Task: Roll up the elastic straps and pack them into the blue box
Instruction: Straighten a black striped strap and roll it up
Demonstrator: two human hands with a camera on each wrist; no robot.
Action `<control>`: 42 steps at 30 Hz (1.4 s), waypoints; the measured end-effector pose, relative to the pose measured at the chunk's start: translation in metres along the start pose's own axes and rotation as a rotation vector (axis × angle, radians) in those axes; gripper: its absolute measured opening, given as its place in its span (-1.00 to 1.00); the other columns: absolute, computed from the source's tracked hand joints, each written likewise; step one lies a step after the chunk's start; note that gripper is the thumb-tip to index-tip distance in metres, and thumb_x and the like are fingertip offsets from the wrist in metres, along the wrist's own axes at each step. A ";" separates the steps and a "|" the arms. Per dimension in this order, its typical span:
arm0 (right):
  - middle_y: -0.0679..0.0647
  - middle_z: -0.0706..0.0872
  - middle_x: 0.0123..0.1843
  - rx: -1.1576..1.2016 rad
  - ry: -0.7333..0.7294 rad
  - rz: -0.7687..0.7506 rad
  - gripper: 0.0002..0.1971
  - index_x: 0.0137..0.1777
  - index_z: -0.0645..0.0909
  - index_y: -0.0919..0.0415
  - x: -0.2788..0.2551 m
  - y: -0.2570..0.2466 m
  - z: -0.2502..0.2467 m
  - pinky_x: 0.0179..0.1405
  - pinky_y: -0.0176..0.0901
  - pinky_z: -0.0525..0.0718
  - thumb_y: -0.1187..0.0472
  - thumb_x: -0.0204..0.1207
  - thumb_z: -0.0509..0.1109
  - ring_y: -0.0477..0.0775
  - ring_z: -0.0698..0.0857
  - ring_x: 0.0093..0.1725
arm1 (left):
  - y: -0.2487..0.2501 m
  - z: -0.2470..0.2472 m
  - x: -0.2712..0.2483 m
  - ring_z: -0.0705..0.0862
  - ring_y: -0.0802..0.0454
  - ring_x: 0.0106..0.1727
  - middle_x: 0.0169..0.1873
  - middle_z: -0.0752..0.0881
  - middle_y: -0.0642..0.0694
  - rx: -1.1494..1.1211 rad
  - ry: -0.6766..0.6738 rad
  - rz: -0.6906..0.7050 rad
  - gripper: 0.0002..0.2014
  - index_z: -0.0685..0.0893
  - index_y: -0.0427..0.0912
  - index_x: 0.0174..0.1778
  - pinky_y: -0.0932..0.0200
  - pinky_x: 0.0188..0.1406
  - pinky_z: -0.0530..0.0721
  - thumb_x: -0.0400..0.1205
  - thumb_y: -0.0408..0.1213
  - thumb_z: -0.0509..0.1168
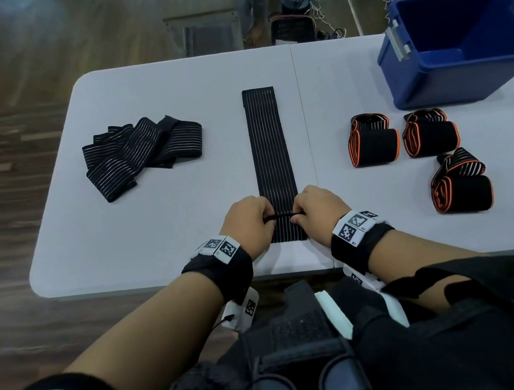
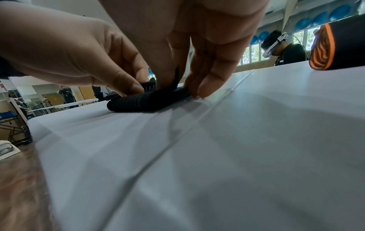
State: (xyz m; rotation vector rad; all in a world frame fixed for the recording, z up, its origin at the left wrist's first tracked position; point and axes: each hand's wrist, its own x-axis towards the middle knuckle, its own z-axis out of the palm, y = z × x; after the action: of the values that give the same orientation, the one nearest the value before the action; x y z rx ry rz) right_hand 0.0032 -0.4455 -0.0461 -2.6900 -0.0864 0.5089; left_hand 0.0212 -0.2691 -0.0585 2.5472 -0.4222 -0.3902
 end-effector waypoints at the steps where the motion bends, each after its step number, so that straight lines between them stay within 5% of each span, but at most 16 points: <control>1: 0.11 0.61 0.07 -0.008 -0.005 0.009 -0.84 0.00 0.66 0.17 0.002 -0.001 -0.001 0.06 -0.02 0.63 0.08 0.62 0.41 0.16 0.65 0.02 | -0.001 0.000 0.001 0.65 0.01 -0.11 -0.08 0.62 -0.01 -0.023 0.003 0.009 -0.87 0.67 -0.09 -0.04 0.18 -0.08 0.58 0.54 -0.29 0.46; 5: 0.12 0.63 0.01 0.031 0.029 0.008 -0.84 0.03 0.55 0.15 0.004 0.001 0.000 -0.01 0.01 0.64 0.14 0.59 0.45 0.19 0.65 -0.02 | -0.005 0.000 0.003 0.61 0.03 -0.14 0.02 0.58 -0.02 -0.003 -0.009 0.065 -0.91 0.71 -0.12 -0.05 0.16 -0.09 0.58 0.58 -0.27 0.46; 13: 0.08 0.50 0.08 -0.166 0.088 -0.129 -0.78 0.10 0.76 0.23 -0.003 0.009 0.015 -0.02 0.02 0.69 0.14 0.68 0.32 0.12 0.53 0.04 | -0.012 0.007 -0.005 0.63 -0.10 -0.07 0.10 0.60 -0.05 0.228 -0.064 0.220 -0.75 0.84 -0.17 -0.02 -0.08 -0.02 0.66 0.71 -0.17 0.26; 19: 0.02 0.48 0.36 -0.259 -0.045 -0.164 -0.39 0.38 0.61 0.12 -0.016 0.005 0.005 0.19 0.05 0.64 -0.28 0.48 0.40 0.12 0.45 0.28 | -0.013 0.005 -0.019 0.58 -0.08 0.24 0.40 0.54 0.02 0.402 -0.160 0.214 -0.41 0.66 -0.07 0.39 -0.06 0.18 0.61 0.57 0.26 0.32; 22: 0.02 0.50 0.35 -0.318 -0.070 -0.157 -0.43 0.40 0.57 0.12 -0.017 0.002 0.006 0.18 0.05 0.65 -0.15 0.47 0.47 0.13 0.48 0.25 | -0.015 0.004 -0.019 0.55 -0.08 0.34 0.47 0.51 0.03 0.375 -0.150 0.208 -0.36 0.55 -0.06 0.51 -0.06 0.28 0.59 0.56 0.20 0.37; 29: 0.07 0.68 0.13 -0.024 -0.066 -0.045 -0.63 0.34 0.65 0.09 -0.014 -0.003 -0.006 0.14 0.02 0.67 0.13 0.54 0.30 0.13 0.66 0.10 | -0.011 0.001 -0.013 0.64 -0.13 0.14 0.25 0.72 -0.03 0.228 -0.081 0.147 -0.30 0.20 0.03 0.67 -0.08 0.11 0.66 0.59 -0.29 0.26; 32: 0.06 0.76 0.15 0.204 0.002 0.104 -0.62 0.40 0.58 0.12 -0.009 0.000 -0.008 0.20 -0.08 0.64 0.21 0.58 0.35 0.10 0.71 0.13 | -0.011 -0.003 -0.009 0.71 -0.08 0.11 0.21 0.78 0.01 0.014 -0.033 0.018 -0.39 0.31 0.05 0.62 0.02 0.11 0.66 0.63 -0.24 0.31; 36: -0.07 0.69 -0.09 0.385 0.073 0.246 -0.67 0.33 0.50 0.15 0.003 0.006 -0.006 -0.01 -0.18 0.51 0.16 0.61 0.42 0.02 0.66 0.00 | -0.012 -0.004 -0.003 0.75 0.01 0.03 0.08 0.81 0.03 -0.212 0.033 -0.164 -0.54 0.49 0.02 0.47 0.10 0.11 0.65 0.65 -0.13 0.39; 42: 0.11 0.73 -0.09 0.425 0.134 0.306 -0.71 0.24 0.42 0.14 0.013 0.005 0.001 -0.14 -0.09 0.57 0.16 0.62 0.41 0.11 0.71 -0.08 | -0.016 -0.003 0.010 0.74 0.13 -0.06 -0.22 0.82 0.06 -0.385 0.114 -0.358 -0.66 0.57 -0.02 0.12 0.13 -0.01 0.66 0.54 -0.02 0.50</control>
State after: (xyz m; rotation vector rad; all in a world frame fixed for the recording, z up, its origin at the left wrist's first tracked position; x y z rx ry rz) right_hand 0.0152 -0.4477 -0.0530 -2.3158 0.4290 0.3809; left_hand 0.0344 -0.2589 -0.0667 2.2442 0.1463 -0.4074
